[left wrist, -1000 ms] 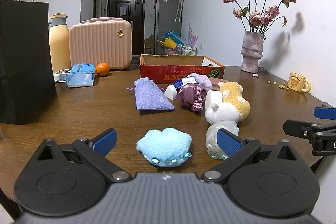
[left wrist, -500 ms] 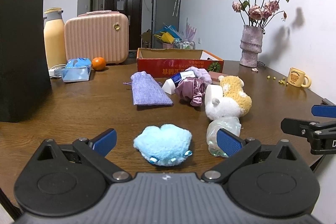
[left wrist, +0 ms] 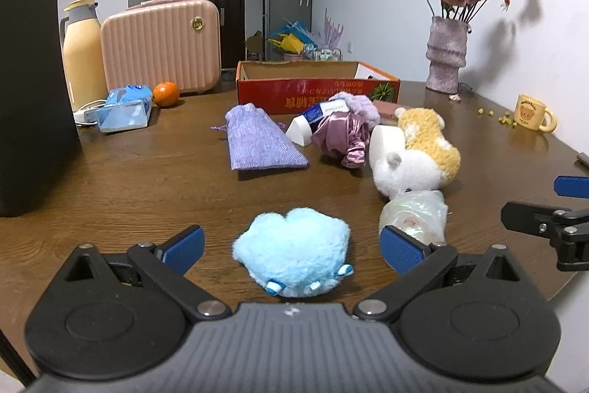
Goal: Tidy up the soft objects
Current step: 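Close the left gripper on the light-blue heart plush while the right approaches the plastic bag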
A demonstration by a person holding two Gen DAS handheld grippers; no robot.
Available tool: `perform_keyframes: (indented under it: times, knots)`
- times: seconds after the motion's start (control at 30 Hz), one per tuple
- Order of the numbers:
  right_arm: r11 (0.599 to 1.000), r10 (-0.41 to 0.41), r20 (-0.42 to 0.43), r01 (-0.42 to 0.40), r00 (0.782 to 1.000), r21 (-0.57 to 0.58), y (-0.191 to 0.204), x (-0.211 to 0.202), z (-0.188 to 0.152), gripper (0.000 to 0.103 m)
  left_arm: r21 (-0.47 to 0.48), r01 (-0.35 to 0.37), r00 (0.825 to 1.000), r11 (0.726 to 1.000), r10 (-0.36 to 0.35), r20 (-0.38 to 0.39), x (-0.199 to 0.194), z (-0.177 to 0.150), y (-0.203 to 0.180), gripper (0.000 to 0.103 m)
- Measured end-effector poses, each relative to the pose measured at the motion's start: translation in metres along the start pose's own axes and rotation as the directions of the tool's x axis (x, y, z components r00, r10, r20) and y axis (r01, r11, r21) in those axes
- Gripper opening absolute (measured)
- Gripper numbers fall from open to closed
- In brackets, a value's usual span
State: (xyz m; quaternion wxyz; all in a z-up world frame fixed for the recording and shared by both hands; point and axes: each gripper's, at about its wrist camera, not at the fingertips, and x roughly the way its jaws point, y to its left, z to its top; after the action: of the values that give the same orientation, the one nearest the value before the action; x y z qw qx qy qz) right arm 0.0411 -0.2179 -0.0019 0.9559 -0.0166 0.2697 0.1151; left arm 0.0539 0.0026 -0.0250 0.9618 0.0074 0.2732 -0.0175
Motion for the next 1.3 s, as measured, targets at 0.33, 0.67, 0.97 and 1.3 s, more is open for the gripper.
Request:
perform_keyframes:
  times: [0.33, 0.67, 0.97, 1.3]
  knots:
    - [1.0, -0.004, -0.037, 0.004, 0.999, 0.017, -0.002, 0.021, 0.0, 0.103, 0.011, -0.006, 0.997, 1.0, 0.007, -0.08, 0.035, 0.005, 0.003, 0.103]
    - [0.999, -0.012, -0.067, 0.014, 0.998, 0.034, -0.004, 0.037, -0.004, 0.103, 0.008, -0.01, 0.991, 1.0, 0.011, -0.135, 0.063, 0.006, 0.0, 0.103]
    - [0.999, -0.013, -0.08, 0.016, 0.997, 0.036, -0.005, 0.045, -0.006, 0.103, -0.02, 0.003, 0.986, 1.0, -0.006, -0.165, 0.077, 0.002, 0.002, 0.094]
    - [0.999, 0.0, -0.081, 0.002, 0.997, 0.032, -0.001, 0.048, -0.006, 0.103, -0.04, 0.029, 0.989, 0.999, -0.034, -0.142, 0.074, -0.003, 0.007, 0.082]
